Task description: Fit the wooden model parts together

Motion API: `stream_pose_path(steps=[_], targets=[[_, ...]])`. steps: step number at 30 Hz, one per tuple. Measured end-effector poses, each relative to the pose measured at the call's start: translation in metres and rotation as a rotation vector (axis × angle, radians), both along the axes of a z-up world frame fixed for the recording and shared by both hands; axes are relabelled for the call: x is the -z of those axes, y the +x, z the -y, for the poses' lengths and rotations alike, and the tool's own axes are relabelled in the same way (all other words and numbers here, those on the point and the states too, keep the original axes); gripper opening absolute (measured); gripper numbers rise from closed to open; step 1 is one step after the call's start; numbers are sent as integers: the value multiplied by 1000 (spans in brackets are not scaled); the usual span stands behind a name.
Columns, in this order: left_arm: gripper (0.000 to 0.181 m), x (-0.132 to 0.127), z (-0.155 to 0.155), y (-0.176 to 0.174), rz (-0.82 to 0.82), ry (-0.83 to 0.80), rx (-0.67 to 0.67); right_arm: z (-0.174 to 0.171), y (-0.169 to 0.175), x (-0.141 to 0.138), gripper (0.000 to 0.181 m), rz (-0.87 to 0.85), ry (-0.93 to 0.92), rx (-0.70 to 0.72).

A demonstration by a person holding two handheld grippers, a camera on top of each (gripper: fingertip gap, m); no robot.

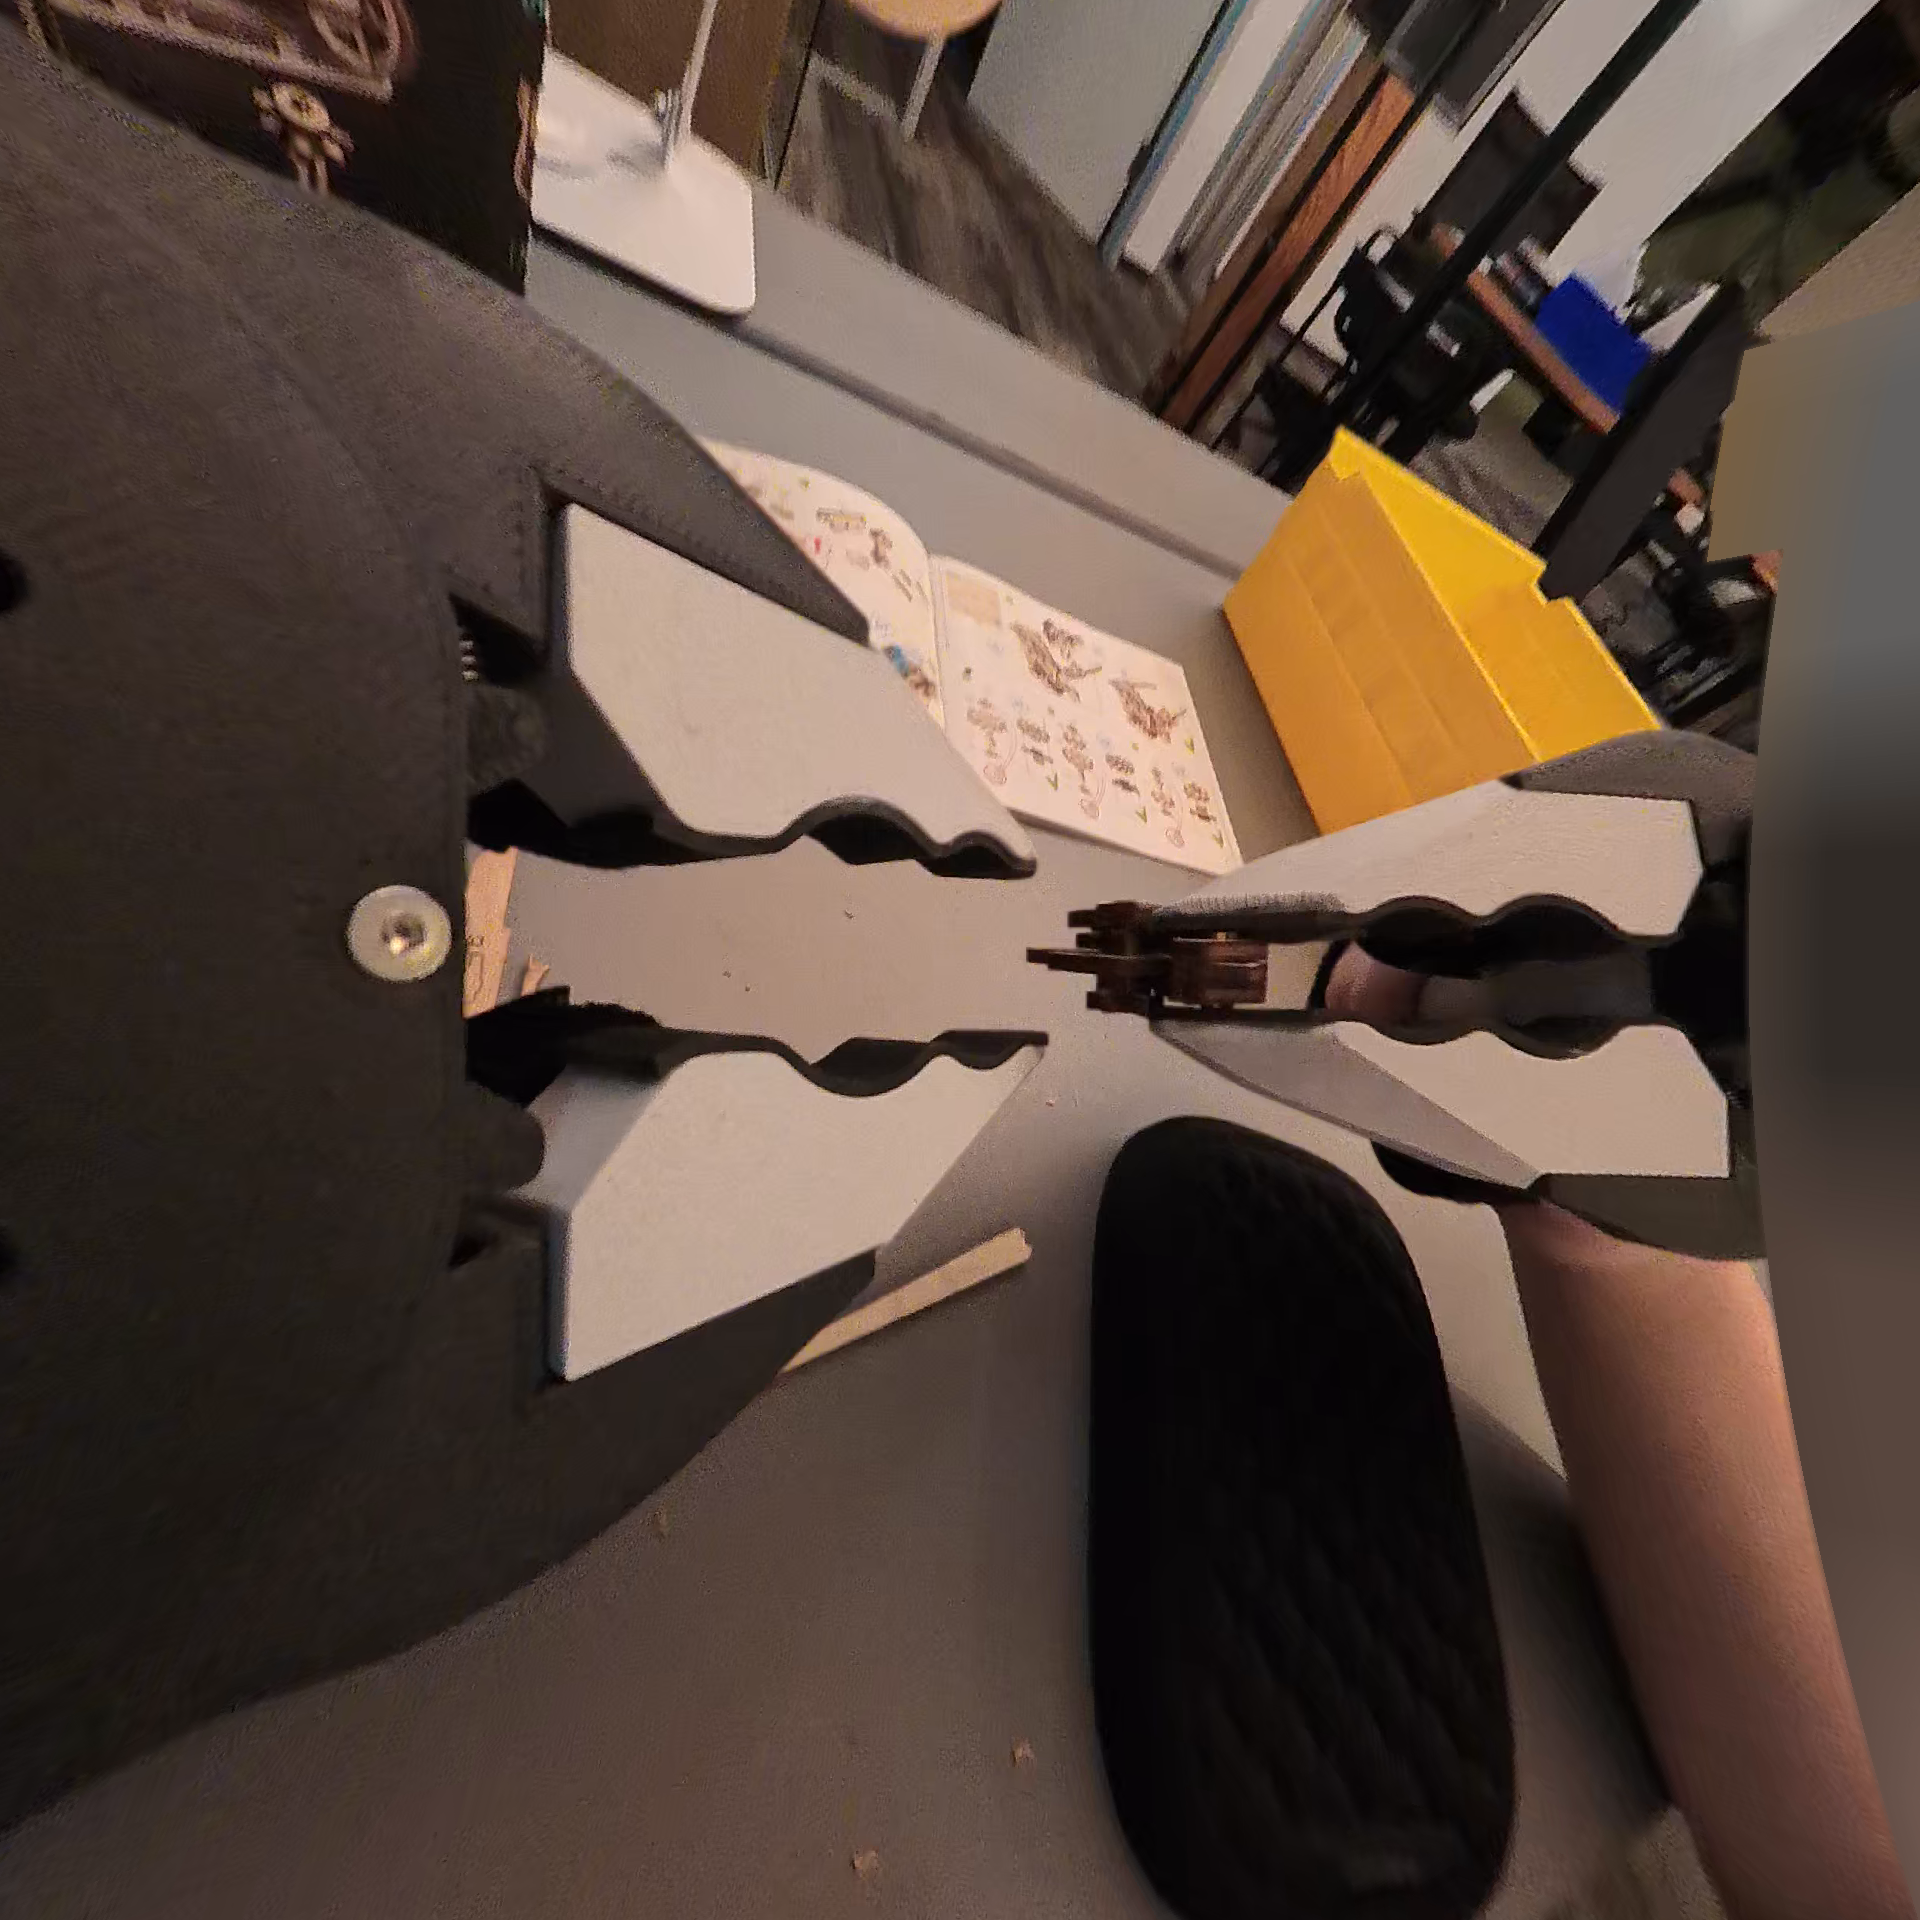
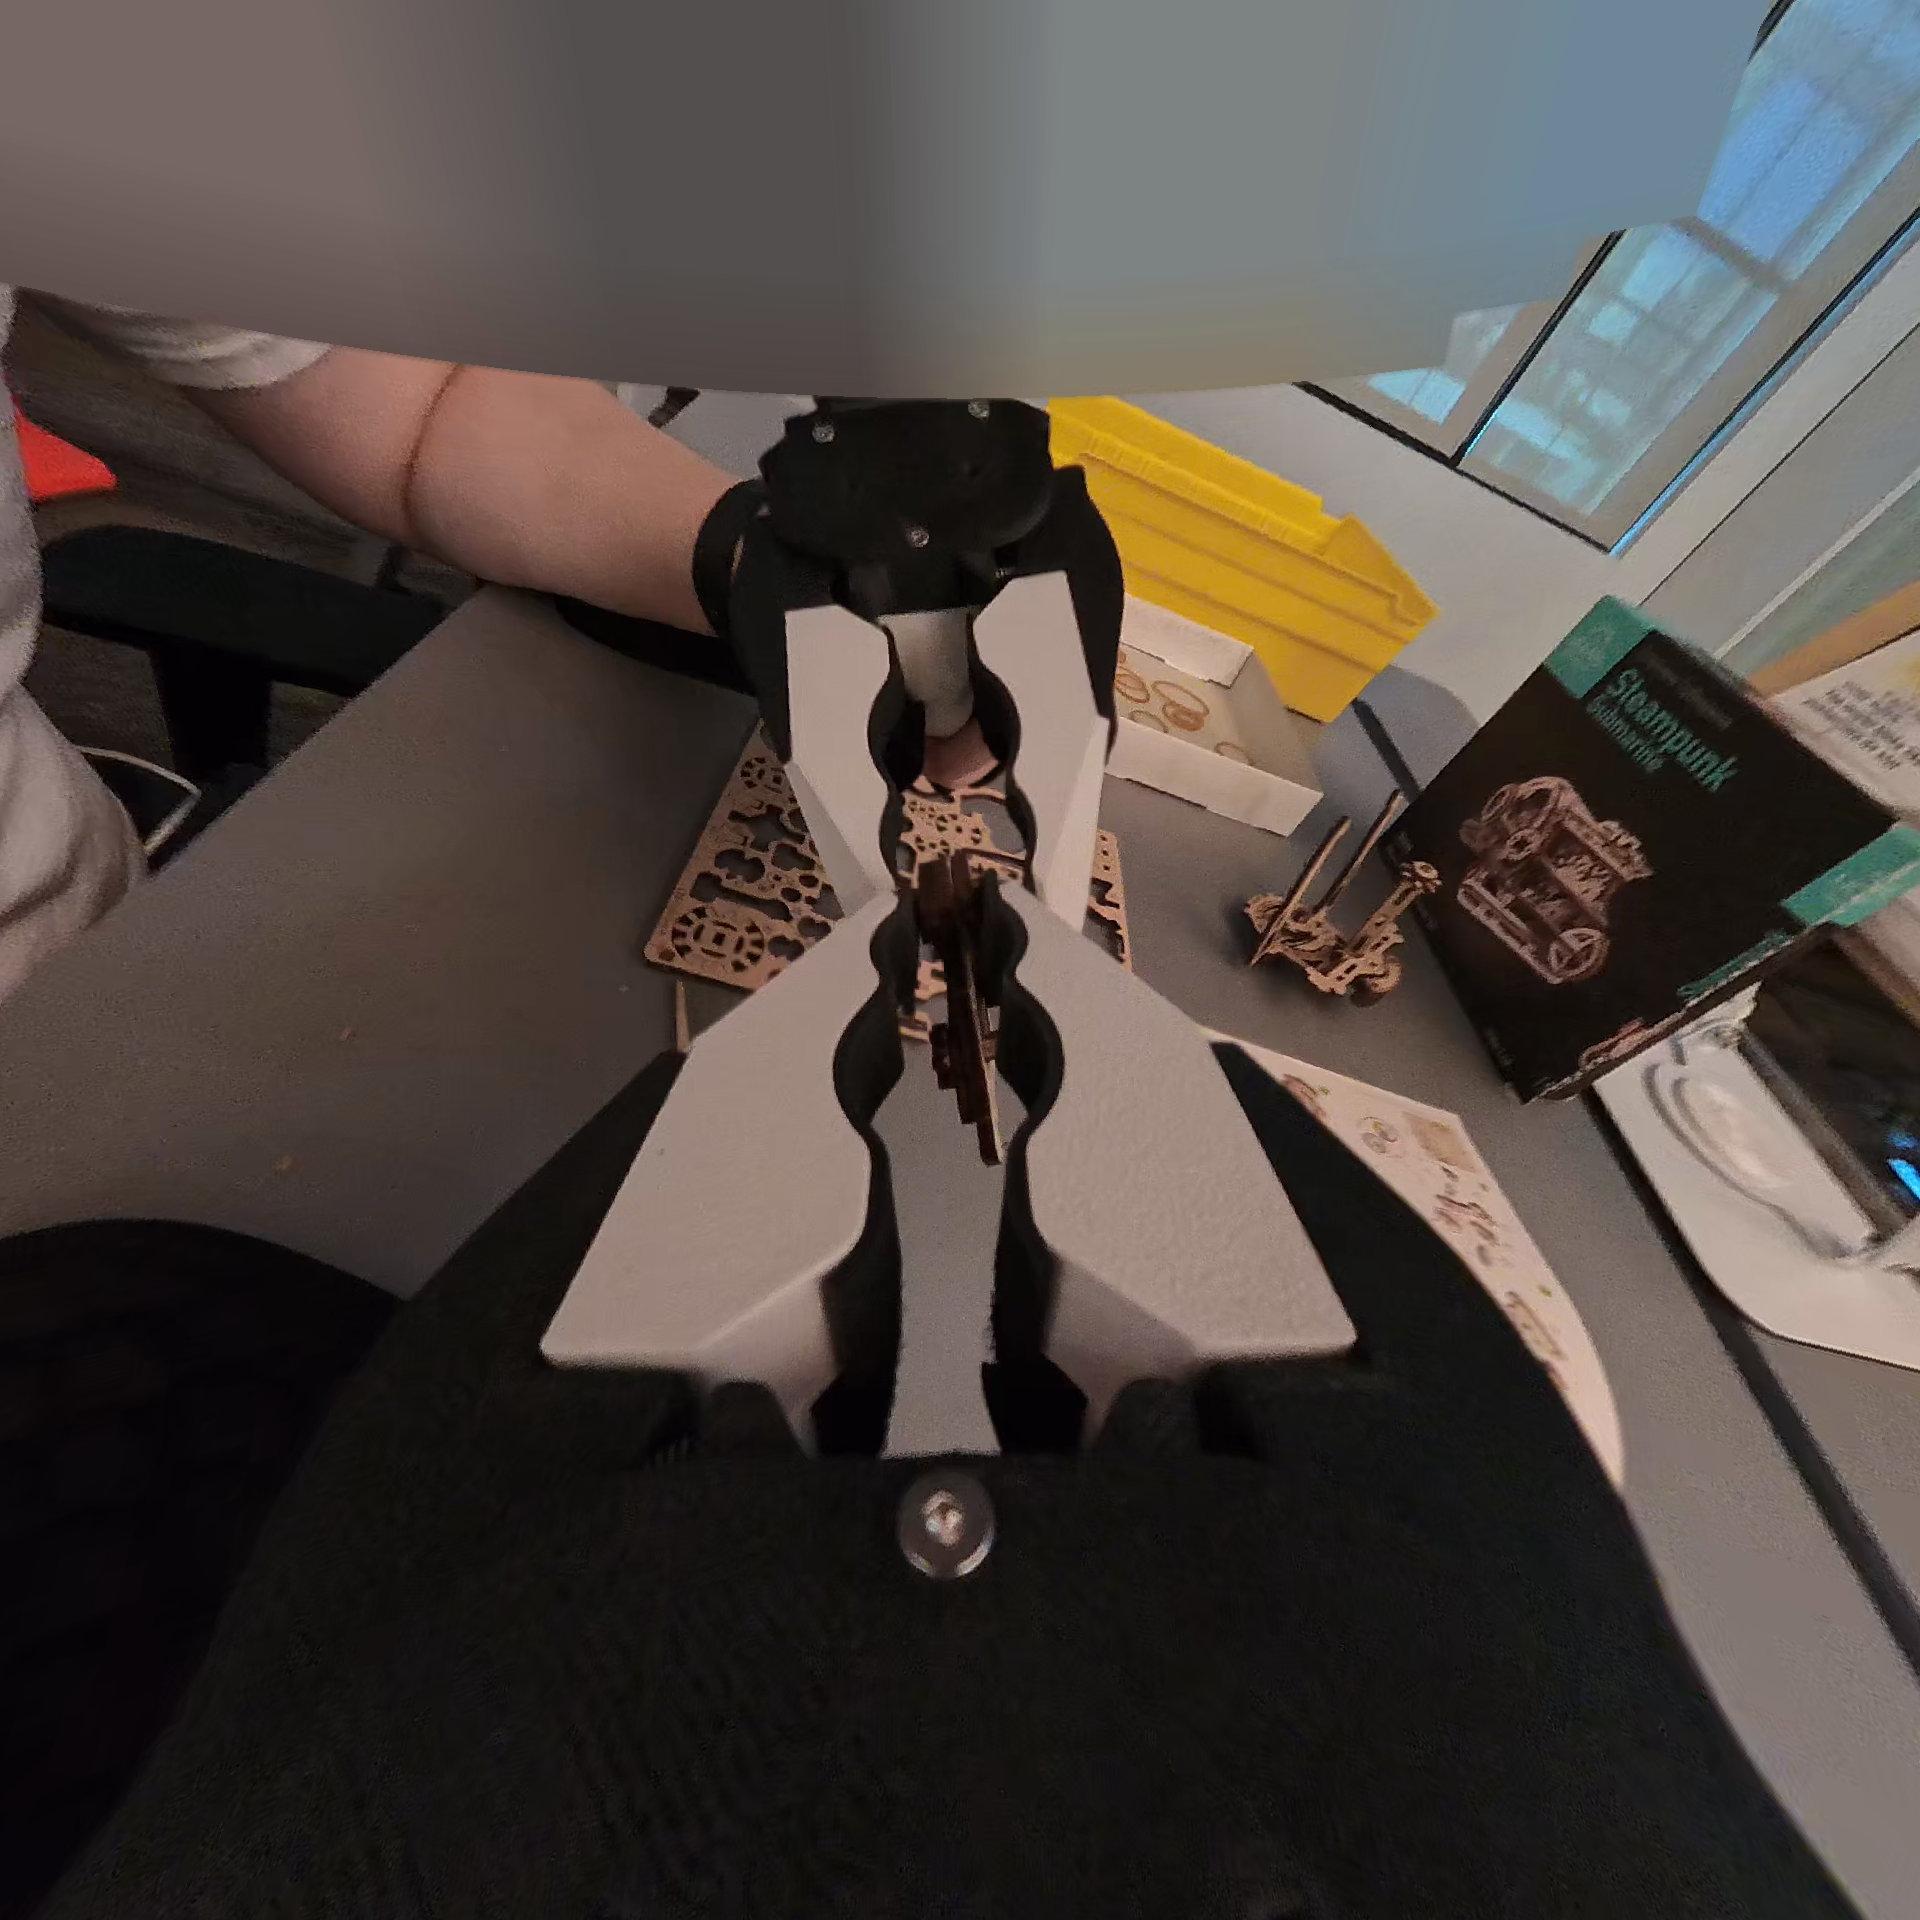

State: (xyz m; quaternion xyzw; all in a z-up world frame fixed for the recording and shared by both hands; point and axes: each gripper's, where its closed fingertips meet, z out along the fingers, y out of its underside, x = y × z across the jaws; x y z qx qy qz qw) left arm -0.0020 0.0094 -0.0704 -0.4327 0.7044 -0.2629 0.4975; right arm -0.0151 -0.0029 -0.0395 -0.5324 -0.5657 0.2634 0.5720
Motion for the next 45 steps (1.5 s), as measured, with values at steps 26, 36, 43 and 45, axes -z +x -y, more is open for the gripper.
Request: stream_pose_path(steps=[26,36,43,45], targets=[[16,-9,10,0,30,99,26,-5,2,15,16,153,107,59],[17,5,14,-4,-28,14,86,-2,2,29,16,168,-1,6],[6,16,8,-5,-84,-9,63,-12,4,39,16,132,-48,24],[6,21,8,-5,-106,-36,62,-12,4,44,16,136,-77,19]])
